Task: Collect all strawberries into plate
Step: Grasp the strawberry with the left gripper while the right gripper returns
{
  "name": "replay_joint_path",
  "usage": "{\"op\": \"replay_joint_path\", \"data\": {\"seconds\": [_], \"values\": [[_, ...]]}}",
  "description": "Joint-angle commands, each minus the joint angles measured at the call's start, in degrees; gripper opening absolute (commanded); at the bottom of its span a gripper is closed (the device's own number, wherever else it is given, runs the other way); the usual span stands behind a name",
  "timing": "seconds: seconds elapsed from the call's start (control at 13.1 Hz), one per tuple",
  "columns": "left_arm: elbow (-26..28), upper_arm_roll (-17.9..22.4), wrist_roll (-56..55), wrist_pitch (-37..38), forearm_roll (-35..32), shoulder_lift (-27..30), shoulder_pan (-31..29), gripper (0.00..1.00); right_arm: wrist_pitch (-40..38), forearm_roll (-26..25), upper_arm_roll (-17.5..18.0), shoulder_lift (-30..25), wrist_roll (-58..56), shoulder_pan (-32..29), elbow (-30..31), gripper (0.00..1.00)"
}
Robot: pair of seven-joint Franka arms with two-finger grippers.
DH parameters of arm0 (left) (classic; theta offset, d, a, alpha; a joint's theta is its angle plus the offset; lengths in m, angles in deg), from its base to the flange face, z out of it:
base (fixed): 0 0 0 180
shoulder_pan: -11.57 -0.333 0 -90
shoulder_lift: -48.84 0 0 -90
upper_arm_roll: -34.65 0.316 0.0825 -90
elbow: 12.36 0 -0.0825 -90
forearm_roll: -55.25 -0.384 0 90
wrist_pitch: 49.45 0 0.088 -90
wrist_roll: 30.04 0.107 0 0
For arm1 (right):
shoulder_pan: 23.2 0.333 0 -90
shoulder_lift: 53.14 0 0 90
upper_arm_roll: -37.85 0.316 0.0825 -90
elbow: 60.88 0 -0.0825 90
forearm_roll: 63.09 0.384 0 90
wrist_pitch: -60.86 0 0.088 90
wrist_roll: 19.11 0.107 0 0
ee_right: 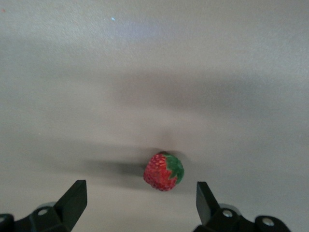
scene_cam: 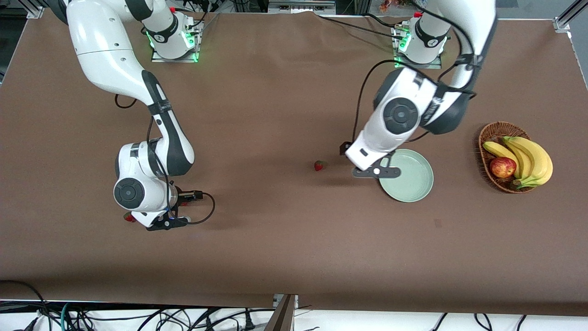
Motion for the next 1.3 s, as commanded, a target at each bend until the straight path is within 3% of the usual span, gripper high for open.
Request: {"op": "replay_joint_path", "data": {"seconds": [0.0, 0.15, 0.23, 0.31, 0.54, 0.76, 0.92, 1.07, 1.22], "values": [[-1.32, 0.98, -5.26, -7.19, 0.56, -4.70, 4.13, 1.00, -0.18, -0.07, -0.06, -0.54, -0.65, -0.34, 0.89, 1.00], [-1.32, 0.98, -6.50, -12.39, 0.39, -7.60, 5.11, 1.00, 0.08, -0.07, -0.06, -0.45, -0.65, -0.69, 0.97, 0.97], [-1.32, 0.98, -7.47, -14.41, 0.13, -8.74, 5.98, 1.00, 0.25, -0.07, -0.06, -0.37, -0.65, -0.87, 0.89, 0.89], [-1.32, 1.07, -8.69, -15.82, -0.14, -9.80, 6.86, 0.95, 0.34, -0.07, -0.06, -0.19, -0.65, -0.96, 0.97, 0.86], [-1.32, 1.33, -11.86, -16.72, -2.93, -12.09, 8.98, 0.83, 0.70, 0.01, -0.06, 0.25, -0.65, -0.96, 0.89, 0.86], [-1.15, 1.33, -14.76, -20.56, -6.46, -14.46, 10.12, 0.82, 1.83, 0.01, -0.06, 0.86, -0.65, -0.96, 0.89, 0.86], [-1.14, 1.33, -14.95, -21.64, -6.56, -15.34, 10.21, 0.69, 2.28, 0.01, -0.06, 1.04, -0.65, -0.96, 0.89, 0.85], [-1.14, 1.33, -15.12, -22.69, -8.48, -16.05, 10.21, 0.61, 2.28, 0.01, -0.06, 0.95, -0.65, -0.96, 0.89, 0.59], [-1.06, 1.33, -15.04, -22.69, -8.84, -16.58, 10.21, 0.46, 2.28, 0.01, -0.06, 0.95, -0.65, -0.96, 0.89, 0.43]]}}
